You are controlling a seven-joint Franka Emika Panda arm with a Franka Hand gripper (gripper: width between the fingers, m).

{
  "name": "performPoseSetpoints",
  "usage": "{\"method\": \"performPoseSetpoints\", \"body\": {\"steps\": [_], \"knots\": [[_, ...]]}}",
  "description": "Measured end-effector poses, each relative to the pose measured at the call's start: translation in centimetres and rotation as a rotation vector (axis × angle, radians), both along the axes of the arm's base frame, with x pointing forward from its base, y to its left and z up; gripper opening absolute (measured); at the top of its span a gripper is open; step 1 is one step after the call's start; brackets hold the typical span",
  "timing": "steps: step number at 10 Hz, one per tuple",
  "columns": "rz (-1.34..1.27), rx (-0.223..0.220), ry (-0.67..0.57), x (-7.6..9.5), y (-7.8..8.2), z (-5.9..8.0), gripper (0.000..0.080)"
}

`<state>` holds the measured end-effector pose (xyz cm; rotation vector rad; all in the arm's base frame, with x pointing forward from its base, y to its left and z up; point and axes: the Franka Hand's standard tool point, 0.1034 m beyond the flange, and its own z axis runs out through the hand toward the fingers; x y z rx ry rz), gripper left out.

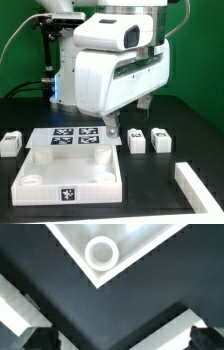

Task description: Assemble one leg

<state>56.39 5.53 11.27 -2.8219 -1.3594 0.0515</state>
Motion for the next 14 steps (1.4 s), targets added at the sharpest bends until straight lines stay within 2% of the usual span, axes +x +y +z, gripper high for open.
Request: {"method": "performPoseSetpoints", "body": {"steps": [11,12,14], "knots": [[0.043,0.001,-0.003,-0.2,-0.3,-0.1,0.065],[0.119,0.002,-0.007,-1.4,-1.1,-0.3,0.065],[0.311,0.008,-0.016,-4.8,-3.6,-1.6,0.065]]}}
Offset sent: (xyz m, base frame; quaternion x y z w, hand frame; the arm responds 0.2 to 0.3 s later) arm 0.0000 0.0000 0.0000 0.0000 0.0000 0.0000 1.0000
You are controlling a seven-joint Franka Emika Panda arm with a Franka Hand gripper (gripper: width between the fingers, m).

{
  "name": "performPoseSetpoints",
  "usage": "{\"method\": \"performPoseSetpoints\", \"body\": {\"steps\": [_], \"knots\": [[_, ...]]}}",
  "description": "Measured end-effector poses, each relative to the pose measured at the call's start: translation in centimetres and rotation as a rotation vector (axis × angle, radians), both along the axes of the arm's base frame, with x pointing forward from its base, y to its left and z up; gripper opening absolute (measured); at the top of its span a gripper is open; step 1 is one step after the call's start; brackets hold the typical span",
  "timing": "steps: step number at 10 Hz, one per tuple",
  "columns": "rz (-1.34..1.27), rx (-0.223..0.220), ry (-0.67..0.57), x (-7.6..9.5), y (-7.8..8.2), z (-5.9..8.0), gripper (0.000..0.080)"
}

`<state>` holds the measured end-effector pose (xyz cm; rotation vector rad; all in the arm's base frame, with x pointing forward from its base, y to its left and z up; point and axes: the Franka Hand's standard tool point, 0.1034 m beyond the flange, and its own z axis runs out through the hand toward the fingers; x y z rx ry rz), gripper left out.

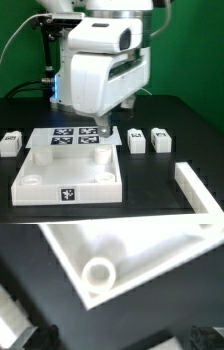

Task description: Assemble one leg

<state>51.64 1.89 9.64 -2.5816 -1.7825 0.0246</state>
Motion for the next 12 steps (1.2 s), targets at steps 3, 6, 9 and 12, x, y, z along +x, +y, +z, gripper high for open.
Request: {"method": "performPoseSetpoints", "body": {"steps": [3,6,9,12], "knots": [[0.054,0.004,0.035,-2.6,-3.1,-1.6,0.065],[0.052,0.005,0.035,-2.6,-3.0,-1.7,0.065],[0.176,0.009,0.005,-3.6,-3.7,-2.4,0.065],[0.312,0.02,0.049,-7.2,-4.7,-3.4,0.065]]}}
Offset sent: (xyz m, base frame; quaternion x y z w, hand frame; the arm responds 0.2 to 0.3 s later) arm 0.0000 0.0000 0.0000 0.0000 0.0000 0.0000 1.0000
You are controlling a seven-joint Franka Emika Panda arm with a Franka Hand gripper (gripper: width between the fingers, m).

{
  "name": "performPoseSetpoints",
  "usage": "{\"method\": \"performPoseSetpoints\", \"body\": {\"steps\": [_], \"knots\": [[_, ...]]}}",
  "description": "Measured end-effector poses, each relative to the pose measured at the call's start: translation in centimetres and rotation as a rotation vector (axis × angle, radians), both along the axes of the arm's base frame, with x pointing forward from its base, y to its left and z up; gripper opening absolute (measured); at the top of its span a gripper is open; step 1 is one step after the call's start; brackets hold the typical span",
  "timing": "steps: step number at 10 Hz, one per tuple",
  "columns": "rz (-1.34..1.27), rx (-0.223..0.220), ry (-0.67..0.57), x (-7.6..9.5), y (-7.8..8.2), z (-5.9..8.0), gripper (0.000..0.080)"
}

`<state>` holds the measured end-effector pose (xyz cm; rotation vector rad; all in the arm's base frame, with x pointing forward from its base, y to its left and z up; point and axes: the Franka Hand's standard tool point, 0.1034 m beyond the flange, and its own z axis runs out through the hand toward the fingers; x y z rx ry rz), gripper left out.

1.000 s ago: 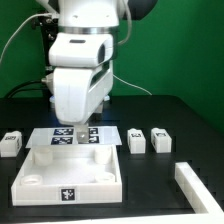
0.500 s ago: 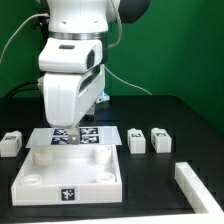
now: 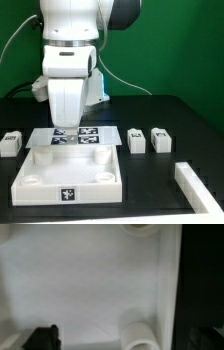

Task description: Assemble one leg

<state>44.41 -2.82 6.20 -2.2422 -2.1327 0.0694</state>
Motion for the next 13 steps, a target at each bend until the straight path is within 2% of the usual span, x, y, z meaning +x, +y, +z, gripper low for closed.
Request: {"method": "performPoseSetpoints", "body": {"steps": [3,5,7,10,11,12,13], "knots": [[-0.002,0.013,0.046,-3.0,-0.7,-2.4,0.065],[-0.006,0.021,0.084,-4.1,-0.4,-4.1,0.065],[-0.006,0.026,0.089,-4.3,-0.3,-5.0,0.065],[-0.012,0.026,0.093,-4.3,-0.3,-5.2,0.065],[-0.012,0.026,0.093,-4.3,-0.3,-5.3,0.0546],[-0.012,0.026,0.094,-4.3,-0.3,-5.3,0.0411],[-0.012,0.026,0.094,-4.3,-0.3,-5.3,0.0411]]}}
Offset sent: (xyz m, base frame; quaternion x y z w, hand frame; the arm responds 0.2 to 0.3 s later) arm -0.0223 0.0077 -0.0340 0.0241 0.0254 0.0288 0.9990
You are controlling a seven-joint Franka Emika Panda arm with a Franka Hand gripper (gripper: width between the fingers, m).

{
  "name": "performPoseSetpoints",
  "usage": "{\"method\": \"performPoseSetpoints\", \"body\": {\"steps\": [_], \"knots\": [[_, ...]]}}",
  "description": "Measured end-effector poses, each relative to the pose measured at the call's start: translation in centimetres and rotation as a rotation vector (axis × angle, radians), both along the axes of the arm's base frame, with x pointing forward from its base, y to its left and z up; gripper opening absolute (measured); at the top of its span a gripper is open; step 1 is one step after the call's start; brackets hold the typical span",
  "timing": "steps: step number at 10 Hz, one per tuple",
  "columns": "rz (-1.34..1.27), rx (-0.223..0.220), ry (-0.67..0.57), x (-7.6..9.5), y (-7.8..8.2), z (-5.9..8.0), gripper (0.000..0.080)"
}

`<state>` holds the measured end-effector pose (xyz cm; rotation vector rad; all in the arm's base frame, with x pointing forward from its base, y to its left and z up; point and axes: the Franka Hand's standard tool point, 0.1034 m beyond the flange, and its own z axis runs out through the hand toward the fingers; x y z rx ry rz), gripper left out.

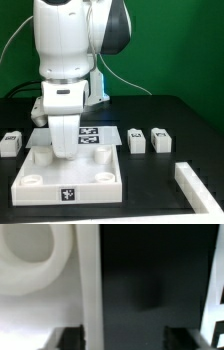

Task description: Assemble one leg

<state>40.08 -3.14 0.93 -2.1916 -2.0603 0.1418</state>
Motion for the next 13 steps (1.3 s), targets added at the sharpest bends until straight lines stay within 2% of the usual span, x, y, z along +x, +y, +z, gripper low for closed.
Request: {"method": "performPoseSetpoints", "body": {"steps": [1,2,8,13], "knots": [[0.0,0.0,0.0,0.0,0.0,0.0,0.0218],[0.0,0.0,0.0,0.0,0.0,0.0,0.0083],[0.001,-0.001,-0.018,0.5,0.1,0.2,0.0072],[0.058,0.024,-0.056,4.2,5.1,0.0,0.0072]]}}
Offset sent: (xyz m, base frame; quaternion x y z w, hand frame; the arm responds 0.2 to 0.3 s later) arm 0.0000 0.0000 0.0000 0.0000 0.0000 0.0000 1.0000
